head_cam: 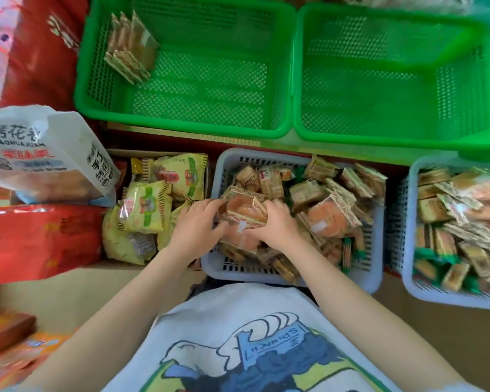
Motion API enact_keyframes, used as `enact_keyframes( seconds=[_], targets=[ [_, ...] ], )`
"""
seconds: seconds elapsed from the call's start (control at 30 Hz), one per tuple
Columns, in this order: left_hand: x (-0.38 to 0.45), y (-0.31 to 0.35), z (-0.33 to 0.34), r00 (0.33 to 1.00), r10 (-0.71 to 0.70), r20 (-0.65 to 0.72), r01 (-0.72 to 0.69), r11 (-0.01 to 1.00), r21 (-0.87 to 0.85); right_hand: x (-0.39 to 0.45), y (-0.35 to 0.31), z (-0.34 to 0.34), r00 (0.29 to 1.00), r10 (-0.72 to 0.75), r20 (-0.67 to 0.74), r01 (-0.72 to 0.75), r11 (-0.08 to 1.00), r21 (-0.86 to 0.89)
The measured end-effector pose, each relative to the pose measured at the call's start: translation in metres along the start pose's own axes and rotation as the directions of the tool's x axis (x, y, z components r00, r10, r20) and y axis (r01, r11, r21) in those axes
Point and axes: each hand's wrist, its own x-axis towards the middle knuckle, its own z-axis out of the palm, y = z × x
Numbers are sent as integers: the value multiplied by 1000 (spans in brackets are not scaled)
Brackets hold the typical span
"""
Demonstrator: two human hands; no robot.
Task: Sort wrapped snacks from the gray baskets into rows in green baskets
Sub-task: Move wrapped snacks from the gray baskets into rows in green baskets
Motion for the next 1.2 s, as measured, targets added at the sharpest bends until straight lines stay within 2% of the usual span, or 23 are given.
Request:
enact_keyframes(
  seconds=[0.1,0.17,0.27,0.37,0.47,0.57,0.67,0.8,0.93,1.1,1.2],
  targets=[
    [2,2,-3,999,-42,0,42,996,-81,-9,5,-8,997,59,46,-71,946,317],
    [5,5,-5,996,-72,-60,63,987,-147,-15,12,-15,987,154,43,-157,873,462],
    [14,16,-6,993,-68,-100,44,973,-228,-21,35,-27,973,230,31,-185,686,704],
    [32,29,-3,997,-71,15,72,962,-265,-25,55,-42,962,265,70,-200,504,840],
    [49,37,5,987,-109,117,129,974,-184,-25,68,-51,959,261,108,-209,398,893],
    [59,44,15,989,-111,101,114,993,-26,-24,75,-50,963,248,107,-192,351,916],
    [63,48,25,995,-84,62,80,995,60,-25,78,-46,966,243,82,-165,340,926],
    [67,51,34,993,-102,66,96,991,97,-28,77,-44,951,308,36,-149,353,924],
    [68,56,39,990,-129,63,130,992,-9,-31,77,-49,931,363,-41,-93,344,934],
    [59,63,43,983,-172,71,186,916,-355,-33,75,-59,935,351,47,-114,172,979],
    [56,68,43,967,-244,69,246,840,-484,-33,76,-63,936,342,86,-147,156,977]
  ],
)
